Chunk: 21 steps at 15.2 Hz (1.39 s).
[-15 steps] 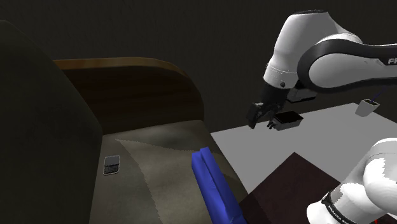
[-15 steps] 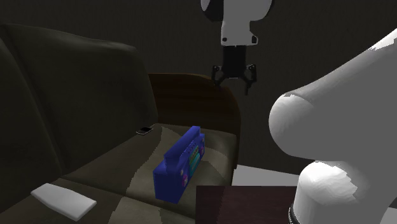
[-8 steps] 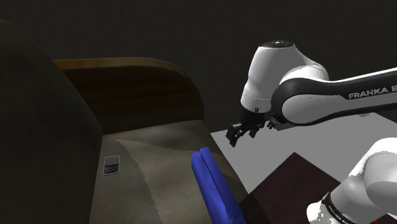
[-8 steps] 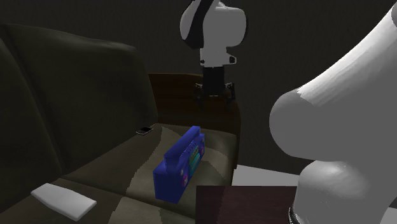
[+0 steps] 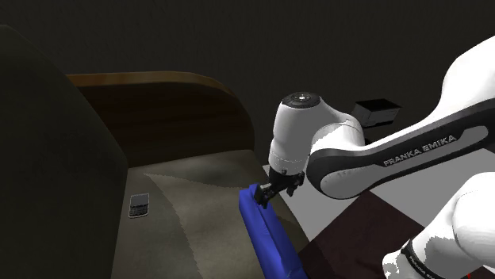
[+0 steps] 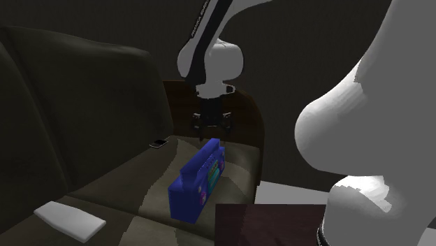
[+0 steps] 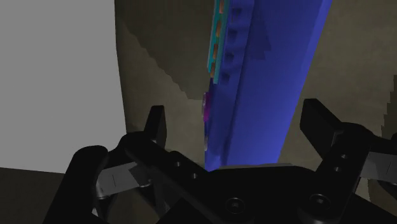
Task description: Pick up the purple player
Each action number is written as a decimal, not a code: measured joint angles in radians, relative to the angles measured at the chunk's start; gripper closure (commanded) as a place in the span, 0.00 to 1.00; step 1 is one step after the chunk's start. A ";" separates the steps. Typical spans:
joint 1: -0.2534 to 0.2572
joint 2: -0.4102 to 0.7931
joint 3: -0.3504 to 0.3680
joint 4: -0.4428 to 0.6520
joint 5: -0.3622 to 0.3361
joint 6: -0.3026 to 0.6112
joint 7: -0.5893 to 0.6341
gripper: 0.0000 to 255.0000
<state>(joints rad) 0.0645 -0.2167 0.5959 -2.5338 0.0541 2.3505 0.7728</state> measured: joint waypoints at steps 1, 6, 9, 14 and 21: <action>-0.013 0.050 0.020 0.017 -0.036 0.026 0.040 0.00; -0.022 0.133 0.050 0.019 -0.108 0.090 0.124 0.00; -0.030 0.184 0.056 0.012 -0.161 0.135 0.168 0.00; -0.034 0.204 0.054 0.010 -0.184 0.154 0.183 1.00; -0.034 0.203 0.054 0.009 -0.185 0.155 0.184 1.00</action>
<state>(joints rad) 0.0303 -0.0133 0.6496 -2.5245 -0.1307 2.5052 0.9569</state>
